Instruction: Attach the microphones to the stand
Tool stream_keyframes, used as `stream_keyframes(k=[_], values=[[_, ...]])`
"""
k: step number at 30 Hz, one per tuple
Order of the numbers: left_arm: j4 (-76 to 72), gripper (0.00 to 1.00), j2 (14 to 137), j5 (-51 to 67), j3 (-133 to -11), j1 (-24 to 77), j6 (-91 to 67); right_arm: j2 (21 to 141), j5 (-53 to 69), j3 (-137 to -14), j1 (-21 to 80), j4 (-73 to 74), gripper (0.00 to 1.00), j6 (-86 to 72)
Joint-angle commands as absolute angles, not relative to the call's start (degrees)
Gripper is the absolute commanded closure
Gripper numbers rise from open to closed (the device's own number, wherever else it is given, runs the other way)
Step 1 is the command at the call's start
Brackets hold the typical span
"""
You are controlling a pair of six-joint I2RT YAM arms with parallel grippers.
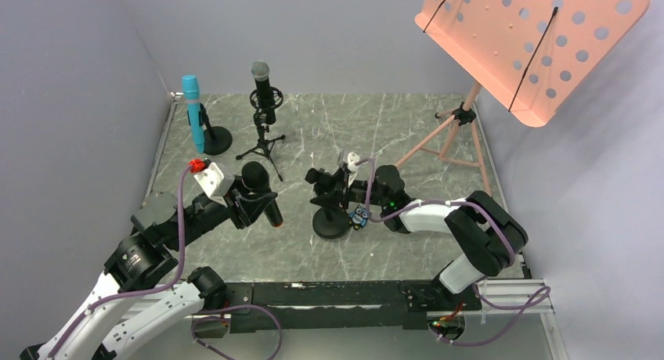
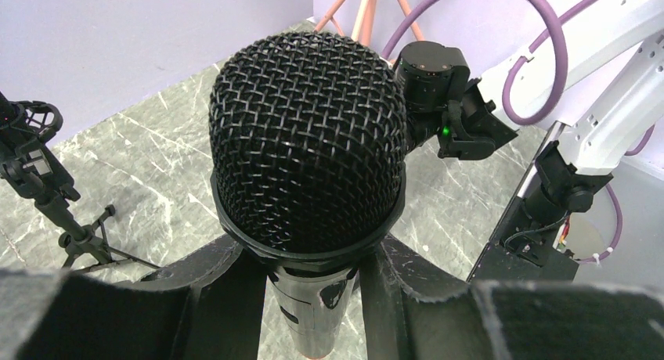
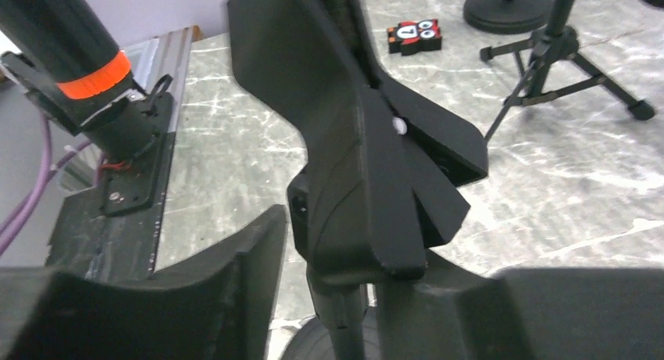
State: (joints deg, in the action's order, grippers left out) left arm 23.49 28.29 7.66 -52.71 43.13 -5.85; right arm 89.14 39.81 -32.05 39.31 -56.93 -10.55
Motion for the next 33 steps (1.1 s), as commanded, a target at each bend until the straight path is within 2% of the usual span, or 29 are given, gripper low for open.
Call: stream_keyframes(k=[1, 4, 6, 13, 16, 18, 21, 23, 27, 33], values=[[20.71, 1.00, 27.86, 8.04, -53.96, 42.91, -7.23, 88.37, 44.72, -30.66, 39.75, -55.95, 0.45, -5.35], [20.74, 1.00, 27.95, 8.53, -53.93, 42.94, -7.12, 86.38, 48.67, -29.70, 39.46, -51.94, 0.28, -2.35], [20.47, 1.00, 27.88, 8.63, -53.74, 42.90, -7.04, 85.07, 50.91, -29.69, 38.86, -48.42, 0.20, -0.76], [19.95, 1.00, 27.52, 9.35, -53.25, 42.89, -7.34, 82.74, 56.16, -31.29, 32.17, -40.16, 0.07, 0.79], [19.75, 1.00, 27.35, 9.67, -52.86, 42.92, -7.34, 81.69, 60.69, -32.85, 29.88, -32.97, 0.06, 6.09], [19.21, 1.00, 27.51, 9.82, -52.61, 42.92, -7.45, 81.47, 64.19, -34.68, 29.29, -25.27, 0.06, 15.14], [18.45, 1.00, 28.16, 10.12, -52.62, 42.95, -7.43, 83.12, 65.90, -39.58, 29.26, -3.18, 0.05, 38.26], [18.08, 1.00, 28.66, 10.44, -52.75, 42.92, -7.43, 85.71, 65.38, -42.45, 29.13, 3.38, 0.05, 47.39], [17.78, 1.00, 29.33, 10.60, -53.02, 42.92, -7.62, 92.51, 68.61, -48.80, 28.77, 5.96, 0.06, 51.80], [19.69, 1.00, 28.42, 9.91, -53.57, 42.91, -7.89, 98.09, 73.56, -52.07, 30.66, -1.93, 0.19, 43.24]])
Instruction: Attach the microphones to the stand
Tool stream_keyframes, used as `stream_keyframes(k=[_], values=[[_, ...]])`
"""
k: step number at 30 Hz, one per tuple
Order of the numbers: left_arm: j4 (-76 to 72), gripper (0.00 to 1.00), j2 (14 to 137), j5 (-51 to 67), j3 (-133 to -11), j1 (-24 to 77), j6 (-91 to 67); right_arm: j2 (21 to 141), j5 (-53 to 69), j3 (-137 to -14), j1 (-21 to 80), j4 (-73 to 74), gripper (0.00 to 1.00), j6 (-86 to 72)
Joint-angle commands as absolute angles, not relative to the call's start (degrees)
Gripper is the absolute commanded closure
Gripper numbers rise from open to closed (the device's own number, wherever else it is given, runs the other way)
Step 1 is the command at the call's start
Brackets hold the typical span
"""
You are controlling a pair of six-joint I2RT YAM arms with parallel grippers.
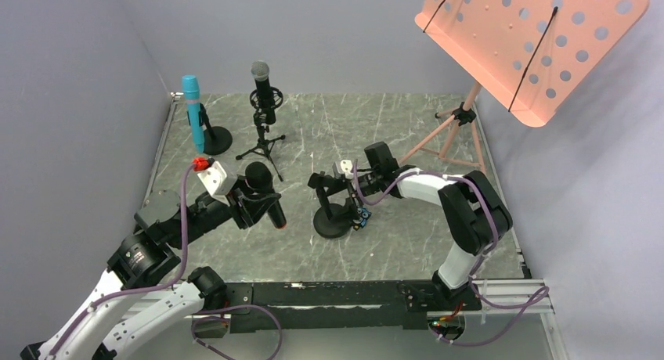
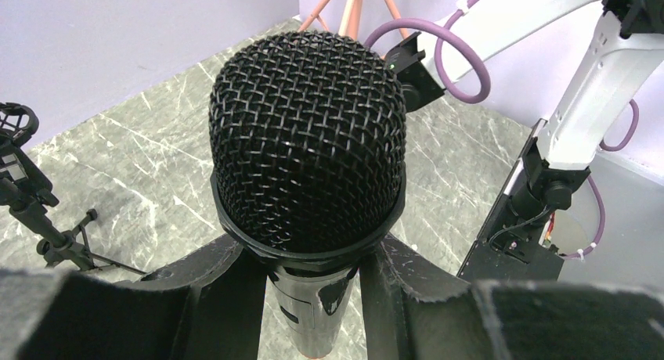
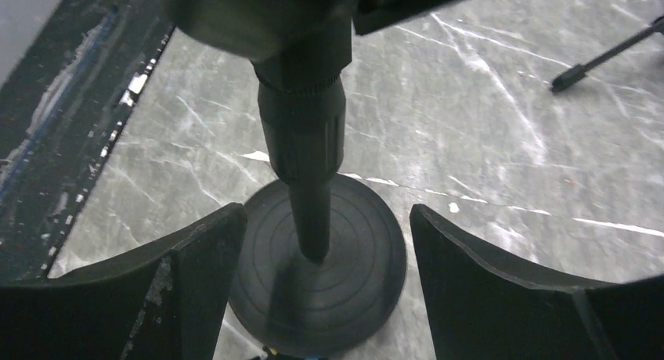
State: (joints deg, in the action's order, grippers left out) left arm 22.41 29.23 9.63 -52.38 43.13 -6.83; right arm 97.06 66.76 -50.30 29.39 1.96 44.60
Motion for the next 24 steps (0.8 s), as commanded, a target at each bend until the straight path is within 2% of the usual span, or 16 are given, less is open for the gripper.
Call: stream_keyframes(k=[1, 5, 8, 13, 15, 20, 24], values=[[19.91, 1.00, 28.13, 9.68, -53.53, 42.89, -7.91, 97.57, 74.01, -50.97, 31.10, -6.53, 0.21, 39.32], [19.68, 1.00, 27.43, 9.46, -52.89, 42.94, -7.95, 95.60, 73.77, -44.40, 32.03, -29.76, 0.23, 20.66], [19.06, 1.00, 27.87, 9.61, -52.78, 42.93, -8.08, 96.86, 74.01, -42.68, 32.06, -44.26, 0.31, 5.50], [19.60, 1.00, 28.51, 10.28, -54.04, 42.90, -7.93, 100.12, 73.68, -40.65, 32.05, -67.45, 0.61, -14.15], [19.85, 1.00, 28.22, 10.22, -54.14, 42.95, -7.89, 99.88, 72.78, -39.99, 32.08, -68.57, 0.77, -15.83], [19.87, 1.00, 27.52, 9.90, -53.78, 42.89, -8.00, 94.82, 61.86, -37.77, 32.98, -60.02, 0.99, -9.06], [20.02, 1.00, 27.76, 9.90, -54.28, 42.94, -7.78, 88.94, 44.65, -35.49, 37.34, -56.37, 1.00, -2.07]])
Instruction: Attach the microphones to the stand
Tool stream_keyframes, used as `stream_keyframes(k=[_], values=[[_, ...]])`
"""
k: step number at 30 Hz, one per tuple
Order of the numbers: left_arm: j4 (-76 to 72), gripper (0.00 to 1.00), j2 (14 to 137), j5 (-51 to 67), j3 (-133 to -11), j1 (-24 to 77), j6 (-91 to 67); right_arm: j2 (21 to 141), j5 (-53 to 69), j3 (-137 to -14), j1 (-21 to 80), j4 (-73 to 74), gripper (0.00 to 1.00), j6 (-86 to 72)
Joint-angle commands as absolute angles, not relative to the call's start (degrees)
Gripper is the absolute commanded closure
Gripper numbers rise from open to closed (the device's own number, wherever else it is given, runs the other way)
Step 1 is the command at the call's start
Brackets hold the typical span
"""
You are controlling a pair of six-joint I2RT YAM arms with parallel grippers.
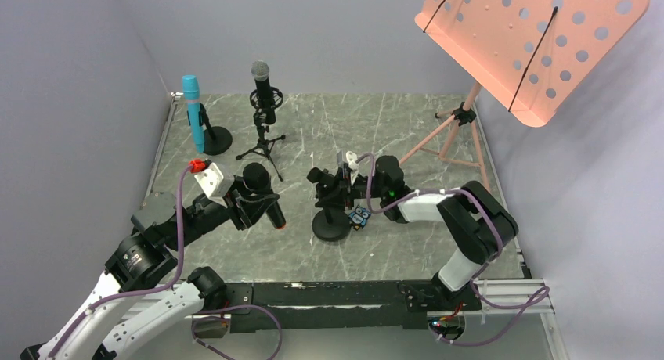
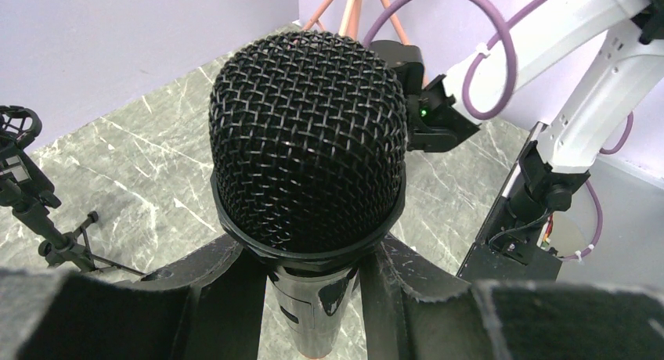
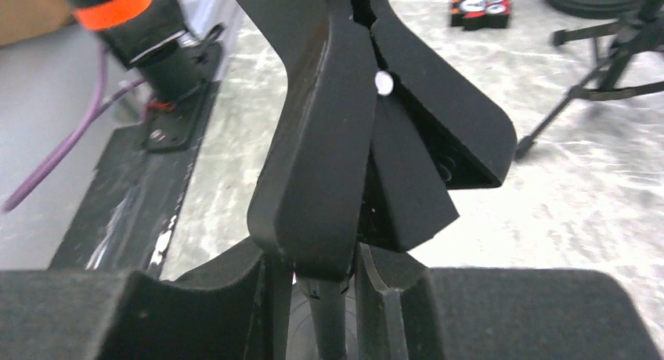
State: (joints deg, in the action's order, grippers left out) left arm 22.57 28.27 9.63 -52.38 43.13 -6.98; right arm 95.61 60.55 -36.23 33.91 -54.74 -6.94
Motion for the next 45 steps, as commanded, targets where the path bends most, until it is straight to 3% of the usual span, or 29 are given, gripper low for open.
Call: stream_keyframes(k=[1, 4, 8, 11, 17, 21, 34, 45], values=[[20.04, 1.00, 27.91, 9.82, -54.46, 42.96, -7.67, 88.93, 41.67, -35.51, 37.90, -57.88, 1.00, -3.48], [19.81, 1.00, 28.42, 9.92, -54.70, 42.97, -7.80, 90.97, 35.33, -36.87, 39.35, -59.15, 1.00, -3.92], [18.79, 1.00, 28.56, 10.10, -54.30, 42.95, -8.47, 93.24, 36.84, -37.83, 40.63, -58.14, 0.99, -1.14], [18.54, 1.00, 28.68, 10.02, -54.10, 42.96, -8.61, 93.53, 39.75, -35.67, 41.60, -57.31, 0.86, 4.42], [18.71, 1.00, 28.90, 10.43, -54.14, 42.94, -8.46, 90.54, 47.87, -33.77, 41.50, -45.48, 0.50, 14.83], [18.75, 1.00, 29.16, 11.18, -54.18, 42.91, -8.10, 87.00, 50.13, -33.38, 40.49, -37.92, 0.02, 19.25], [16.51, 1.00, 30.84, 13.21, -53.98, 42.96, -7.66, 88.22, 65.21, -50.71, 23.46, 1.64, 0.00, 41.25], [17.02, 1.00, 30.49, 12.58, -54.10, 42.91, -7.85, 97.96, 71.76, -78.95, 22.96, 50.78, 0.00, 78.56]])
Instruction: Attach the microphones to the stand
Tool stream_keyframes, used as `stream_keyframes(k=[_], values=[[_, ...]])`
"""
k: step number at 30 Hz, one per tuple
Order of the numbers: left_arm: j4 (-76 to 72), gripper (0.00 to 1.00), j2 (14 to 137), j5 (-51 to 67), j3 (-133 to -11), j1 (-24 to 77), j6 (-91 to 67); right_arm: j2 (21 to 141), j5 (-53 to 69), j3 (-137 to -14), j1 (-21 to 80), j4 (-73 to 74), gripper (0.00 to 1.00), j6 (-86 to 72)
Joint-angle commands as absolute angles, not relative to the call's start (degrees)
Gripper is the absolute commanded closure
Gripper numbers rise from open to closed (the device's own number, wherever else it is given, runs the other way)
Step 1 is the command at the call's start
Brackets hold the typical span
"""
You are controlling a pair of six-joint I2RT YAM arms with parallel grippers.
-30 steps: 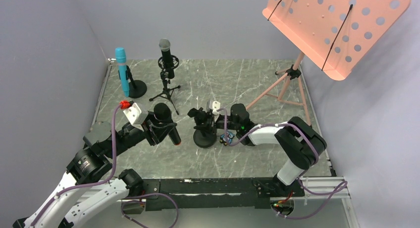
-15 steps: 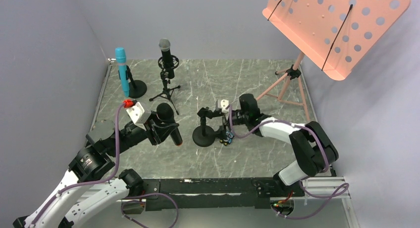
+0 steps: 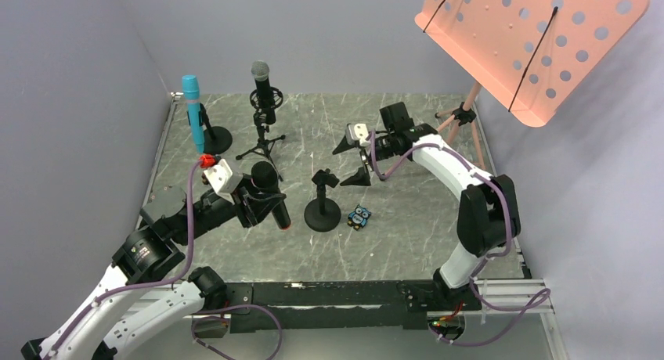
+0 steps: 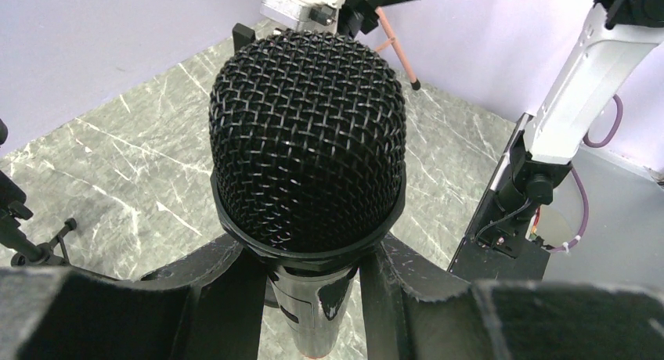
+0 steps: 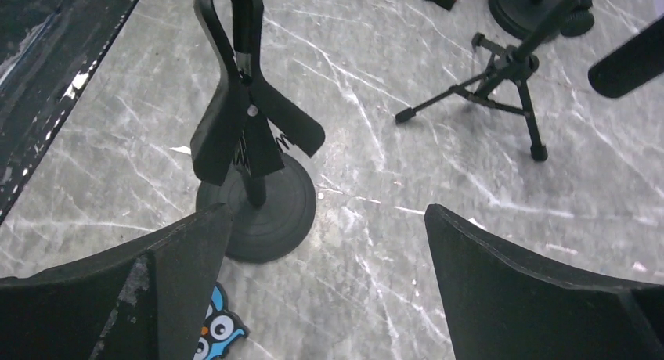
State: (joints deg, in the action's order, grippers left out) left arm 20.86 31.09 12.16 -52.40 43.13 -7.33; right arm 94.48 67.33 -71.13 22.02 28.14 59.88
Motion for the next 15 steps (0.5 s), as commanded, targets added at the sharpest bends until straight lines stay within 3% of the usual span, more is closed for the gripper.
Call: stream_keyframes(k=[1, 5, 15], values=[[16.90, 1.00, 30.48, 12.64, -54.01, 42.96, -7.95, 98.90, 71.66, -80.63, 23.60, 53.92, 0.00, 81.00], [16.96, 1.00, 30.45, 12.64, -53.90, 42.89, -8.00, 99.07, 69.68, -81.47, 27.56, 59.78, 0.00, 86.54], [17.42, 1.00, 29.83, 12.62, -53.63, 42.89, -8.00, 88.91, 66.36, -71.40, 32.55, 48.48, 0.01, 76.15]])
